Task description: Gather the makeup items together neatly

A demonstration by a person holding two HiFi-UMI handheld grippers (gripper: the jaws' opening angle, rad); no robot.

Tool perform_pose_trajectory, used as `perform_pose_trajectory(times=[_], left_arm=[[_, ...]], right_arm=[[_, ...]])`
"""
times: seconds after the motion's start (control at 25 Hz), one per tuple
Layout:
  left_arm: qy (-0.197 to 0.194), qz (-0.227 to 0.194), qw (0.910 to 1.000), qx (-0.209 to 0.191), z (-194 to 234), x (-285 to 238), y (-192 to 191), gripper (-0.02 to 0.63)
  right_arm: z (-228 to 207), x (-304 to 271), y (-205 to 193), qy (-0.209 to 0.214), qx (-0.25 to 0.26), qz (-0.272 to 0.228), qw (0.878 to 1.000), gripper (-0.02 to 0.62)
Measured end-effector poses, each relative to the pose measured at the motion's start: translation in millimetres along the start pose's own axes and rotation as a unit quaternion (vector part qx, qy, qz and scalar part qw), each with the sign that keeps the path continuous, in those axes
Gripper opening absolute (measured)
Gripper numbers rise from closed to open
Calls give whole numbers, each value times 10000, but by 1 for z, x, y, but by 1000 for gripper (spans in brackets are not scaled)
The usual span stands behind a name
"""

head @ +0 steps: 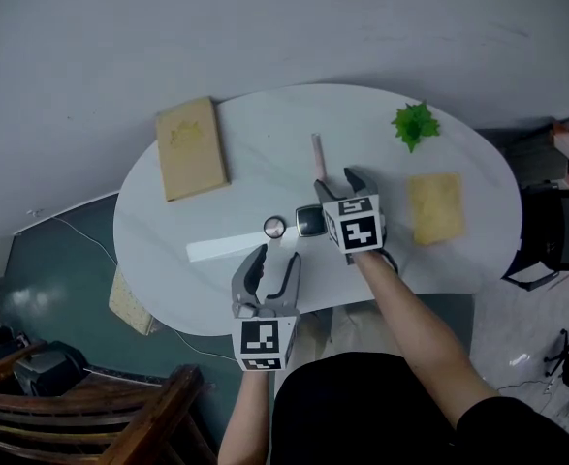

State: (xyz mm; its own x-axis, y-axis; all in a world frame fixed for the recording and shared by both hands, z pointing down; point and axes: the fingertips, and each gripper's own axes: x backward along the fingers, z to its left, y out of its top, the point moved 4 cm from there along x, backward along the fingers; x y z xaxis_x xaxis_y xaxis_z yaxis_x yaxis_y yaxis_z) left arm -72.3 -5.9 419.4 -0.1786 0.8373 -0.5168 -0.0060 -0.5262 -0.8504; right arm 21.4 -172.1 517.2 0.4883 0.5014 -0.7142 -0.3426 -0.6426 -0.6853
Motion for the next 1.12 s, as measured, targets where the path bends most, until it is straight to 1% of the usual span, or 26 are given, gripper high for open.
perform_pose_trajectory(times=[0.16, 0.36, 0.44, 0.6, 0.76, 1.12], left_arm=[[11, 55, 10000, -8, -4, -2, -3, 213], [61, 114, 9999, 19, -5, -1, -6, 213], [95, 130, 9999, 35, -5, 0, -8, 213], [153, 144, 9997, 81, -2, 1, -9, 213], [212, 142, 9996, 93, 3, 1, -9, 213], [266, 93, 9996, 79, 11, 4, -6, 213]], right_arm=[[1, -14, 7, 105, 80, 62, 9999, 247], [1, -29, 13, 140, 154, 86, 9997, 215], [2, -33, 14, 156, 189, 108, 9996, 212], [2, -42, 13, 154, 250, 165, 9994, 184], [2, -50, 12, 120, 380, 226, 9990, 176], [0, -52, 11, -109, 522, 233, 9983, 83]])
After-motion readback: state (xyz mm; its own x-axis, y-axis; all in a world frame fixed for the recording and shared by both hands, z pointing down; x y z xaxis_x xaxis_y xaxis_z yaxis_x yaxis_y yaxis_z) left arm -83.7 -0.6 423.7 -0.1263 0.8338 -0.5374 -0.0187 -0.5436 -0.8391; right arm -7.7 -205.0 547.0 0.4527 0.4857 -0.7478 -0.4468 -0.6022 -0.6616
